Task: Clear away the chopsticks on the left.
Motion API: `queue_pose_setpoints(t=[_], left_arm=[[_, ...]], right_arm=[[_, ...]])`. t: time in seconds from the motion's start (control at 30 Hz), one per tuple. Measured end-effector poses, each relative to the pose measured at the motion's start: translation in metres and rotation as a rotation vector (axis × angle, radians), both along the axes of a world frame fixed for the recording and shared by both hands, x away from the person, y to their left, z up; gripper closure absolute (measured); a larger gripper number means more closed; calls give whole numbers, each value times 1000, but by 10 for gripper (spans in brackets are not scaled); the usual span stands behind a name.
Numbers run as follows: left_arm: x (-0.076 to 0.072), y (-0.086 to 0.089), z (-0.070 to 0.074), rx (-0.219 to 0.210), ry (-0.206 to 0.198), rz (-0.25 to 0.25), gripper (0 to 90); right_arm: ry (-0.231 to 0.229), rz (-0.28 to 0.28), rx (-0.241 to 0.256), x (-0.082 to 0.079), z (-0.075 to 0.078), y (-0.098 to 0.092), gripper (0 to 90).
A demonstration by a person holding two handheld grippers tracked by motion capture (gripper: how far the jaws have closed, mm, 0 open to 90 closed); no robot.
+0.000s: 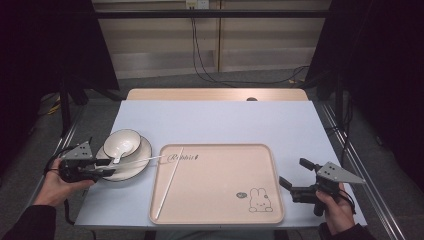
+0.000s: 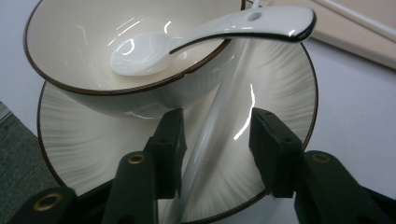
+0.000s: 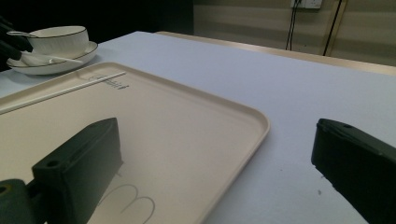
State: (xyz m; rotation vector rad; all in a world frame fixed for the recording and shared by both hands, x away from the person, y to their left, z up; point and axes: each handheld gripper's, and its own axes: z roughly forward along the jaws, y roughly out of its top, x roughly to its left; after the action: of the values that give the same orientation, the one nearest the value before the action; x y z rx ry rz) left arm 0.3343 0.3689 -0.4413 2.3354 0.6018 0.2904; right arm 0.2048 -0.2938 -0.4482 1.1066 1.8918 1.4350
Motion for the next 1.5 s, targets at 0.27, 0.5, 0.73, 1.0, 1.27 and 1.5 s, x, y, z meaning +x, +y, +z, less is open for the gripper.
queue_pose_setpoints(t=[0.27,0.5,0.73,1.0,1.27,1.5], left_arm=[[4,-8,-5,22,-1,-26,700],[7,-16,-5,57,25,-58,738],[9,-25,-6,58,43,-90,746],[11,-35,-6,56,40,-105,808],[11,-42,0,49,68,-113,844],[8,-39,7,9,88,-77,846]], right_arm=[[4,2,1,0,0,0,16],[3,3,-1,0,0,0,15],[4,1,1,0,0,0,16],[7,1,3,0,0,0,16],[8,3,5,0,0,0,16],[6,2,4,0,0,0,15]])
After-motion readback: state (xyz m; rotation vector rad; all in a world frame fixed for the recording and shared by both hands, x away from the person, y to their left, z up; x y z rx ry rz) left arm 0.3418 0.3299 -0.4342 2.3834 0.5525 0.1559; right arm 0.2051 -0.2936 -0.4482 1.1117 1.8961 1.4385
